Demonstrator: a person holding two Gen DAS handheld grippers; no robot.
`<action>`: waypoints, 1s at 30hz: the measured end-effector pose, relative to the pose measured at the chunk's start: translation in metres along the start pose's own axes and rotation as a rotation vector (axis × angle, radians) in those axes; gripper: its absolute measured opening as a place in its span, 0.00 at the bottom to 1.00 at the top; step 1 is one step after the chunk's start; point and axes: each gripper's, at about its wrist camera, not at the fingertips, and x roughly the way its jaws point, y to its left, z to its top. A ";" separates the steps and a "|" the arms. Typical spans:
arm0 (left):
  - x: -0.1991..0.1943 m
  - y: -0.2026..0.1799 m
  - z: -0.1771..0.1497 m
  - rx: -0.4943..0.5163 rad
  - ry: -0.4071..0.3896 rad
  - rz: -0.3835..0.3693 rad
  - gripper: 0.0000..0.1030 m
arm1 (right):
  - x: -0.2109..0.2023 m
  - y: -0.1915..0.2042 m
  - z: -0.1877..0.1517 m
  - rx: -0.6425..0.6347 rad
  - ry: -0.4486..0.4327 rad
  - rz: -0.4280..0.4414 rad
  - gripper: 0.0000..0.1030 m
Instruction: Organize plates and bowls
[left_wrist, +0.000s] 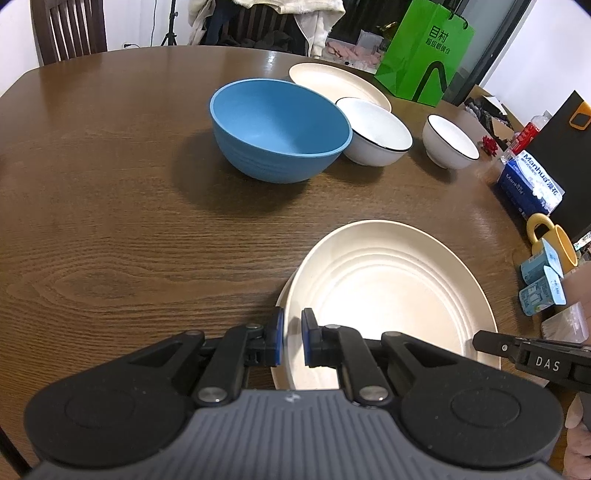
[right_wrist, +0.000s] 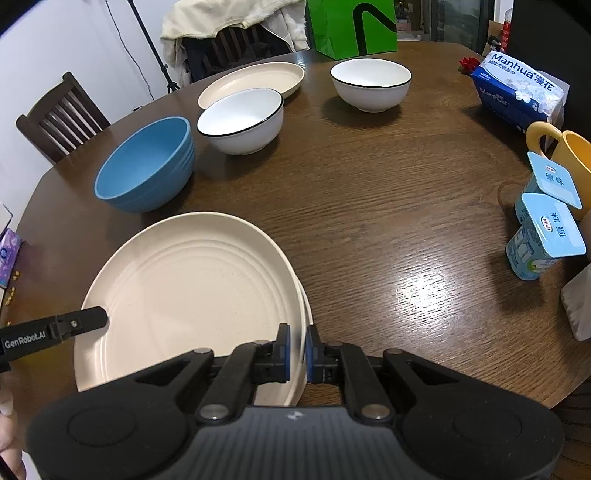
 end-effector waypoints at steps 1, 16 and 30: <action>0.001 -0.001 0.000 0.003 0.001 0.004 0.10 | 0.000 0.001 0.000 -0.004 -0.001 -0.002 0.08; 0.019 -0.008 0.000 0.037 0.026 0.048 0.10 | 0.013 0.012 -0.002 -0.069 0.001 -0.067 0.10; 0.027 -0.020 0.001 0.085 0.049 0.099 0.10 | 0.022 0.023 -0.002 -0.135 0.008 -0.131 0.11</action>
